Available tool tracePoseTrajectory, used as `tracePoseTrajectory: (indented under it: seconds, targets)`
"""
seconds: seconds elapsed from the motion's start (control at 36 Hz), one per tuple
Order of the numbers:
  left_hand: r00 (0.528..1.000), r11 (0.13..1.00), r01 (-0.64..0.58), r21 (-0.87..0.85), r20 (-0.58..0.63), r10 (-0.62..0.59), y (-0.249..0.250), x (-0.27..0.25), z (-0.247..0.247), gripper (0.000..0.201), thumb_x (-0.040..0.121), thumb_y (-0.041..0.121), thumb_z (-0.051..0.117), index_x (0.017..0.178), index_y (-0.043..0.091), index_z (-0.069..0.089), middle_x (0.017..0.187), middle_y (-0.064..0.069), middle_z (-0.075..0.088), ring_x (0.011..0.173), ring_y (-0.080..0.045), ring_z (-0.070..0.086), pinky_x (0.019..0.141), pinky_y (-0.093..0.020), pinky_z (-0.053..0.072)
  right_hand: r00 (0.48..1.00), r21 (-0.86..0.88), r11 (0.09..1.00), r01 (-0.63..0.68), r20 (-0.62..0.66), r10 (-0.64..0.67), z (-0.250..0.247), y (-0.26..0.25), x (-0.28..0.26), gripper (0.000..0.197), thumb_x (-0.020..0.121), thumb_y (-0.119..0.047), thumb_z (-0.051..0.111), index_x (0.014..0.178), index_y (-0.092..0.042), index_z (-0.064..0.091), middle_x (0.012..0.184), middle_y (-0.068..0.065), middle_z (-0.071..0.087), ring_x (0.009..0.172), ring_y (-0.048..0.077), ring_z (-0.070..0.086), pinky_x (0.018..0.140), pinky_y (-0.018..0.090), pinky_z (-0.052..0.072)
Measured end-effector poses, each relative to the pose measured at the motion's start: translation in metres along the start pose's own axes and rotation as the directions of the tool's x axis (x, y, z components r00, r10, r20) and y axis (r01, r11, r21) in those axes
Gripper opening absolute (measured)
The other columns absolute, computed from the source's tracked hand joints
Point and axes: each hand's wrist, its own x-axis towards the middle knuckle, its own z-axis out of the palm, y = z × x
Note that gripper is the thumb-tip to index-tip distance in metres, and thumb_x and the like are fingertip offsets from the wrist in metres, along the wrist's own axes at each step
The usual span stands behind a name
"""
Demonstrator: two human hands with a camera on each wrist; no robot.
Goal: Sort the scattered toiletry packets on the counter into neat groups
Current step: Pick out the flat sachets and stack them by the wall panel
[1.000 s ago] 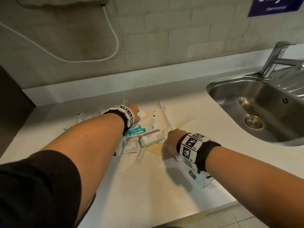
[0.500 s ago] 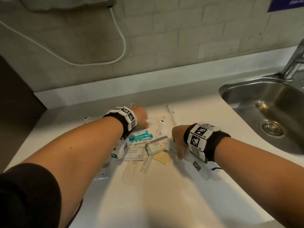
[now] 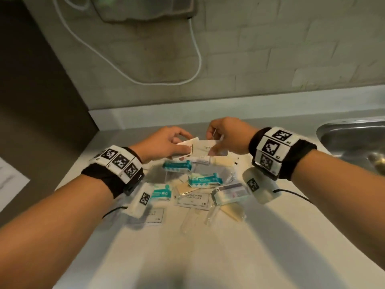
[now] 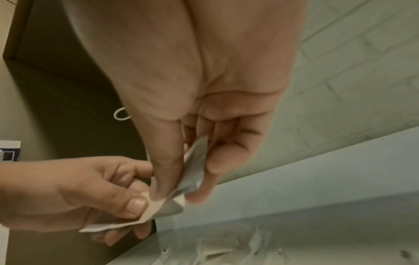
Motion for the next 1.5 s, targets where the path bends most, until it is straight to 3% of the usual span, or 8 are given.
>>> tracePoseTrajectory:
  seconds: [0.14, 0.42, 0.64, 0.83, 0.97, 1.22, 1.33, 1.5]
  targets:
    - [0.990, 0.999, -0.024, -0.046, -0.139, 0.017, -0.013, -0.027, -0.020, 0.022, 0.091, 0.012, 0.066, 0.112, 0.015, 0.060, 0.084, -0.002, 0.073, 0.068, -0.008, 0.063, 0.060, -0.024, 0.048, 0.995, 0.090, 0.991, 0.103, -0.021, -0.102, 0.009, -0.021, 0.021, 0.034, 0.077, -0.021, 0.079, 0.107, -0.017, 0.064, 0.106, 0.000, 0.063, 0.062, -0.001, 0.047, 0.055, 0.015, 0.038]
    - [0.981, 0.982, -0.008, -0.190, -0.192, -0.029, -0.035, -0.066, -0.046, 0.018, 0.100, 0.029, 0.048, 0.107, 0.025, 0.064, 0.097, 0.005, 0.066, 0.087, -0.010, 0.060, 0.063, -0.019, 0.052, 0.985, 0.207, 0.964, 0.168, -0.066, -0.157, 0.053, -0.080, 0.051, 0.034, 0.074, -0.022, 0.083, 0.100, -0.012, 0.065, 0.097, 0.006, 0.064, 0.053, 0.008, 0.057, 0.044, 0.011, 0.044]
    - [0.958, 0.993, -0.018, -0.113, -0.287, -0.015, -0.068, -0.088, -0.077, 0.019, 0.100, 0.019, 0.051, 0.103, 0.034, 0.062, 0.095, 0.011, 0.071, 0.073, 0.004, 0.065, 0.059, -0.015, 0.049, 0.997, -0.066, 0.998, -0.002, 0.077, 0.007, 0.078, -0.068, 0.070, 0.053, 0.070, -0.030, 0.084, 0.114, -0.013, 0.058, 0.110, 0.002, 0.063, 0.100, 0.021, 0.061, 0.087, 0.031, 0.049]
    - [0.960, 0.992, -0.038, -0.119, -0.282, 0.003, -0.076, -0.086, -0.090, 0.017, 0.100, 0.022, 0.052, 0.104, 0.034, 0.063, 0.088, 0.016, 0.073, 0.072, 0.006, 0.066, 0.061, -0.018, 0.048, 0.957, -0.420, 0.907, -0.031, 0.251, 0.149, 0.110, -0.051, 0.095, 0.067, 0.076, -0.024, 0.078, 0.136, -0.017, 0.047, 0.134, 0.004, 0.056, 0.117, 0.026, 0.056, 0.095, 0.034, 0.046]
    - [0.965, 0.995, -0.011, -0.101, -0.261, -0.016, -0.079, -0.071, -0.087, 0.016, 0.100, 0.026, 0.051, 0.107, 0.036, 0.062, 0.098, 0.012, 0.073, 0.089, -0.006, 0.066, 0.073, -0.028, 0.052, 0.958, -0.413, 0.909, -0.059, 0.233, 0.168, 0.113, -0.047, 0.111, 0.060, 0.077, -0.020, 0.076, 0.131, -0.018, 0.050, 0.127, 0.005, 0.060, 0.110, 0.026, 0.060, 0.092, 0.036, 0.051]
    - [0.976, 0.991, 0.000, -0.133, -0.218, -0.029, -0.089, -0.055, -0.076, 0.020, 0.100, 0.022, 0.052, 0.107, 0.037, 0.063, 0.102, 0.009, 0.072, 0.087, -0.002, 0.068, 0.067, -0.015, 0.050, 0.968, -0.406, 0.909, -0.094, 0.175, 0.179, 0.103, -0.041, 0.131, 0.060, 0.072, -0.022, 0.082, 0.125, -0.019, 0.053, 0.121, 0.006, 0.062, 0.105, 0.027, 0.059, 0.084, 0.035, 0.050]
    - [0.968, 0.989, 0.041, -0.145, -0.237, -0.075, -0.092, -0.056, -0.082, 0.019, 0.100, 0.023, 0.052, 0.110, 0.035, 0.063, 0.103, 0.006, 0.072, 0.093, -0.008, 0.067, 0.070, -0.022, 0.050, 0.984, -0.430, 0.900, -0.077, 0.113, 0.138, 0.105, -0.039, 0.133, 0.061, 0.073, -0.023, 0.081, 0.124, -0.012, 0.051, 0.123, 0.009, 0.055, 0.107, 0.030, 0.057, 0.083, 0.035, 0.048]
    - [0.957, 0.986, 0.072, -0.151, -0.267, -0.111, -0.091, -0.060, -0.090, 0.019, 0.101, 0.025, 0.050, 0.113, 0.033, 0.061, 0.099, 0.014, 0.069, 0.087, 0.000, 0.064, 0.060, -0.017, 0.048, 0.931, -0.567, 0.820, -0.081, 0.251, 0.265, 0.114, -0.046, 0.121, 0.056, 0.079, -0.050, 0.071, 0.115, -0.008, 0.061, 0.094, 0.004, 0.061, 0.089, 0.026, 0.060, 0.083, 0.033, 0.051]
